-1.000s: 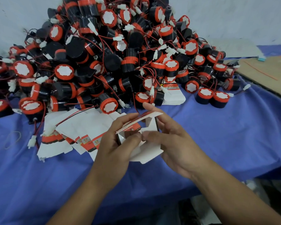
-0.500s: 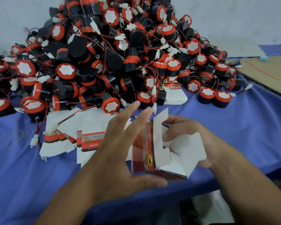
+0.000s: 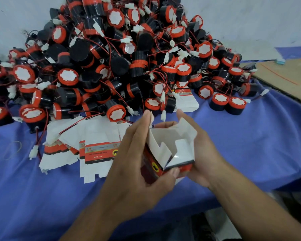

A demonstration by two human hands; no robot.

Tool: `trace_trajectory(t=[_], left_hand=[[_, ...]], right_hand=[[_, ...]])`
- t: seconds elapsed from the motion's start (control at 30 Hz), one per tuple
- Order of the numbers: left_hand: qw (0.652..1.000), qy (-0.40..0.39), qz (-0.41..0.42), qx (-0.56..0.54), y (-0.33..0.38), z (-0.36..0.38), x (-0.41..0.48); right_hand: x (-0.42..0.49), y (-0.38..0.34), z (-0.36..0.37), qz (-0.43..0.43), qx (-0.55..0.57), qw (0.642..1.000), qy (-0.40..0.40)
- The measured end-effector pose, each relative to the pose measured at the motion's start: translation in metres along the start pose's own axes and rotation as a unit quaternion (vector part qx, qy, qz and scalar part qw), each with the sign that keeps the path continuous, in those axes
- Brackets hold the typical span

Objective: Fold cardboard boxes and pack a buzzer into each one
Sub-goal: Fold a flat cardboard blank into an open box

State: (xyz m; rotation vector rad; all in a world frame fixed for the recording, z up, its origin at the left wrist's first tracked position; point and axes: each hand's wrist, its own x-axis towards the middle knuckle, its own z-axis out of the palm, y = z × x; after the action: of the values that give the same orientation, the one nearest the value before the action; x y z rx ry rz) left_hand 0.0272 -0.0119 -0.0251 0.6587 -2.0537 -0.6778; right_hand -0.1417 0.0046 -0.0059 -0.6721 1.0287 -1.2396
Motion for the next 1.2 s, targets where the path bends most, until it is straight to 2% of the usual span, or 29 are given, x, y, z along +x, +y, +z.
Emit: trace_trajectory(t=[0.1, 0.27, 0.47, 0.7, 0.83, 0.9, 1.2], left_hand=[[0.999, 0.036, -0.018, 0.023, -0.002, 0.000, 0.004], [0.999, 0.034, -0.020, 0.035, 0.000, -0.004, 0.009], [0.998, 0.025, -0.047, 0.027, -0.004, -0.006, 0.010], [0.996, 0.074, -0.043, 0.018, 0.000, -0.002, 0.007], [0.995, 0.081, 0.006, 0.059, 0.001, -0.004, 0.009], [0.993, 0.090, 0.026, 0.077, 0.000, -0.005, 0.010], [0.995, 0.065, 0.014, 0.077, 0.001, -0.005, 0.011]], right_hand=[[-0.001, 0.000, 0.003, -0.016, 0.019, 0.998, -0.065], [-0.005, 0.002, 0.007, -0.069, 0.038, 0.989, -0.128], [-0.007, 0.003, 0.011, -0.127, 0.025, 0.984, -0.122], [-0.009, 0.002, 0.016, -0.111, 0.015, 0.988, -0.109], [-0.008, 0.003, 0.014, -0.128, -0.113, 0.982, -0.081], [-0.007, 0.004, 0.013, -0.124, -0.135, 0.980, -0.081], [-0.005, 0.011, 0.011, -0.150, -0.123, 0.979, -0.060]])
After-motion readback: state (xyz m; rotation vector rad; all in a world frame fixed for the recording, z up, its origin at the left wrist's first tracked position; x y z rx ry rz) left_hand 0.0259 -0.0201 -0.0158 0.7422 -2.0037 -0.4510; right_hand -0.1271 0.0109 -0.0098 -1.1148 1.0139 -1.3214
